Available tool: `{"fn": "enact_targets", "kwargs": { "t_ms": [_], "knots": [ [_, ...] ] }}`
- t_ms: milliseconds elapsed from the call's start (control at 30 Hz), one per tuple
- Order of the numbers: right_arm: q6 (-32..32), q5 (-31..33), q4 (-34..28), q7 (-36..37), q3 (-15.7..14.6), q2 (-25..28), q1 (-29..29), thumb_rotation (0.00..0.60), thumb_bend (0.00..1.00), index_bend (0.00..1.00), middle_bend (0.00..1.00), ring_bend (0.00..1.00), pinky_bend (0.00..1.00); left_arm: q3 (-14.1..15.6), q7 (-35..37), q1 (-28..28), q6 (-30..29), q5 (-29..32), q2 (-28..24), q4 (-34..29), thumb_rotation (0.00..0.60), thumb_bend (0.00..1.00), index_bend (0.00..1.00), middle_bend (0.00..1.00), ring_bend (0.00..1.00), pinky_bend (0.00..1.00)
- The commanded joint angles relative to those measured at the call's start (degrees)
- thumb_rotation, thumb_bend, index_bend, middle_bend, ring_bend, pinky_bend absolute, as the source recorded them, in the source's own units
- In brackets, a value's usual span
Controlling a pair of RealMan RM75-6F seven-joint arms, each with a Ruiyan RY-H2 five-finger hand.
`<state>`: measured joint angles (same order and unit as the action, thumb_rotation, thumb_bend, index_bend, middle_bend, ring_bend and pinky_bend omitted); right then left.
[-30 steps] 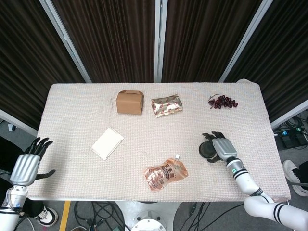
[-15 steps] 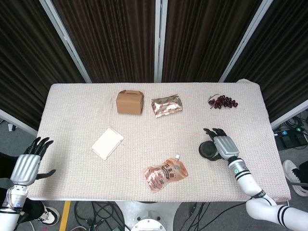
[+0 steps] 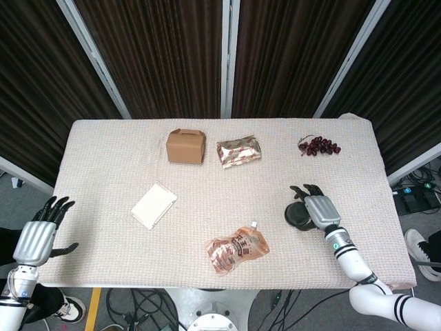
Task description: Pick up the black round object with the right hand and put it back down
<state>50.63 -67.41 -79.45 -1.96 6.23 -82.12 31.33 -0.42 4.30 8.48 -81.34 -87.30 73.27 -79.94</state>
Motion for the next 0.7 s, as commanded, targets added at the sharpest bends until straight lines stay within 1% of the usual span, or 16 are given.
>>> {"fn": "enact_targets", "kwargs": {
  "t_ms": [33, 167, 367, 500, 700],
  "knots": [
    [-0.3, 0.5, 0.0, -0.4, 0.0, 0.0, 0.1, 0.6, 0.04, 0.1, 0.27, 0.0, 0.0, 0.1, 0.0, 0.1, 0.1, 0.0, 0.1, 0.1, 0.6, 0.02, 0.13, 0.07, 0.0, 0.22],
    [-0.6, 1.1, 0.1, -0.9, 0.1, -0.4, 0.1, 0.6, 0.06, 0.11, 0.28, 0.0, 0.0, 0.0, 0.1, 0.1, 0.2, 0.0, 0.2, 0.3, 0.6, 0.02, 0.13, 0.07, 0.0, 0.22],
    [0.5, 0.4, 0.0, -0.8, 0.2, -0.9, -0.2, 0.6, 0.1, 0.15, 0.36, 0.0, 0.0, 0.0, 0.4, 0.0, 0.2, 0.1, 0.1, 0.4, 0.6, 0.02, 0.13, 0.07, 0.0, 0.22],
    [1.3, 0.1, -0.4, -0.5, 0.4, -0.6, -0.5, 0.6, 0.1, 0.18, 0.41, 0.01, 0.0, 0.0, 0.6, 0.0, 0.2, 0.1, 0.1, 0.5, 0.6, 0.02, 0.13, 0.07, 0.0, 0.22],
    [2.4, -0.7, -2.4, 1.1, 1.1, 0.9, -0.9, 0.6, 0.1, 0.18, 0.41, 0.01, 0.0, 0.1, 0.4, 0.1, 0.1, -0.1, 0.1, 0.3, 0.6, 0.02, 0.13, 0.07, 0.0, 0.22]
  ]
}}
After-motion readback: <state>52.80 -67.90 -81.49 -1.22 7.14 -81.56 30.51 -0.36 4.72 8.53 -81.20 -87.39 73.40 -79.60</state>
